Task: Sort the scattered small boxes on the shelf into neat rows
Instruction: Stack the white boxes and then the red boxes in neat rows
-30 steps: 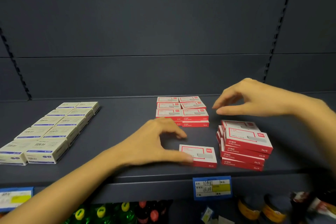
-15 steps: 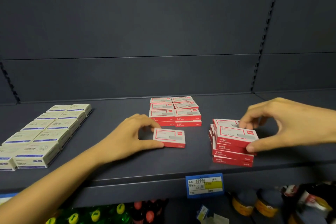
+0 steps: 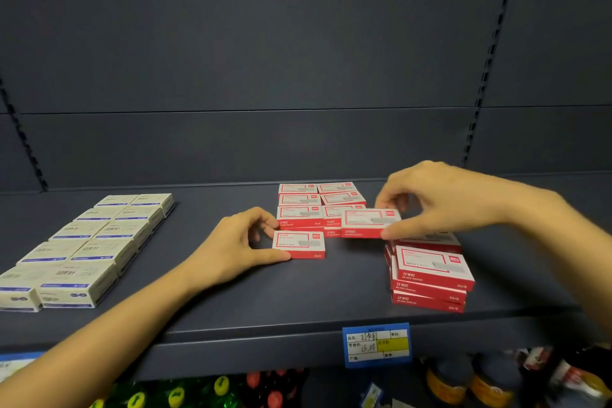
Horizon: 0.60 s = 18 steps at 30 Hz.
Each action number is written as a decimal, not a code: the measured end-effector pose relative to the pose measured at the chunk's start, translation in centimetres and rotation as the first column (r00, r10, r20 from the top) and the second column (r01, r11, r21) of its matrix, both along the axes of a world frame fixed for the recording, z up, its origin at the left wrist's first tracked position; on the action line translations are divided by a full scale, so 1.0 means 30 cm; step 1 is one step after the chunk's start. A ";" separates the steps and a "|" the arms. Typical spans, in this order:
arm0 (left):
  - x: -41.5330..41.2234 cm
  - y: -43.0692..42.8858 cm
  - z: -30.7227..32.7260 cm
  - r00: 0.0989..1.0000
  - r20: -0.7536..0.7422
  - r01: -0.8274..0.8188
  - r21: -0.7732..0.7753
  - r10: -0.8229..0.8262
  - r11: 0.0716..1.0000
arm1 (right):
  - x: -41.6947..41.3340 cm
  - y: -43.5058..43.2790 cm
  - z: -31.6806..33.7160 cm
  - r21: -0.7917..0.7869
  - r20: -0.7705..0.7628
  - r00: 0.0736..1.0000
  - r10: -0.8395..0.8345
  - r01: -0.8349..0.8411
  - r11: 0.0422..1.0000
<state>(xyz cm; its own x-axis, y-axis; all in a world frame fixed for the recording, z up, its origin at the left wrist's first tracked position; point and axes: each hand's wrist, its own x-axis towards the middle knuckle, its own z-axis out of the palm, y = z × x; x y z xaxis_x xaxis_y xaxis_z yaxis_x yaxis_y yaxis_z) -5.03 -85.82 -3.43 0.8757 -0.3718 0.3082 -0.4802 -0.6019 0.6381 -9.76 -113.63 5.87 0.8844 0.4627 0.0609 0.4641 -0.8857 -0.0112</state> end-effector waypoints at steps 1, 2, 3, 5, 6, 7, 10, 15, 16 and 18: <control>0.003 -0.001 -0.003 1.000 0.001 -0.008 -0.003 0.008 1.000 | 0.017 0.017 -0.006 -0.039 0.000 1.000 -0.013 0.013 0.999; 0.005 -0.002 -0.005 1.000 0.005 -0.014 -0.002 0.014 1.000 | 0.034 0.031 -0.014 -0.078 -0.003 1.000 -0.023 0.022 0.997; 0.006 -0.003 -0.006 1.000 0.010 -0.018 0.000 0.018 1.000 | 0.049 0.043 -0.022 -0.115 -0.005 1.000 -0.028 0.028 0.993; 0.007 -0.006 -0.008 0.999 0.025 -0.023 0.006 0.023 1.000 | 0.074 0.061 -0.041 -0.165 -0.009 0.999 -0.038 0.036 0.986; 0.007 -0.008 -0.009 0.999 0.031 -0.024 0.007 0.024 1.000 | 0.085 0.067 -0.050 -0.177 -0.016 0.999 -0.042 0.039 0.984; 0.008 -0.010 -0.010 0.999 0.037 -0.024 0.009 0.024 1.000 | 0.095 0.070 -0.058 -0.184 -0.026 0.999 -0.046 0.040 0.982; 0.008 -0.016 -0.011 0.998 0.050 -0.026 0.016 0.025 1.000 | 0.109 0.075 -0.077 -0.212 -0.049 0.998 -0.050 0.038 0.977; 0.005 -0.018 -0.011 0.998 0.057 -0.033 0.020 0.032 0.999 | 0.108 0.076 -0.097 -0.213 -0.019 0.998 -0.054 0.049 0.976; 0.002 -0.019 -0.011 0.998 0.058 -0.035 0.028 0.033 0.999 | 0.106 0.078 -0.098 -0.202 0.001 0.999 -0.044 0.043 0.979; -0.004 -0.020 -0.010 0.996 0.076 -0.051 0.043 0.048 0.998 | 0.093 0.072 -0.086 -0.152 0.027 0.999 -0.030 0.034 0.988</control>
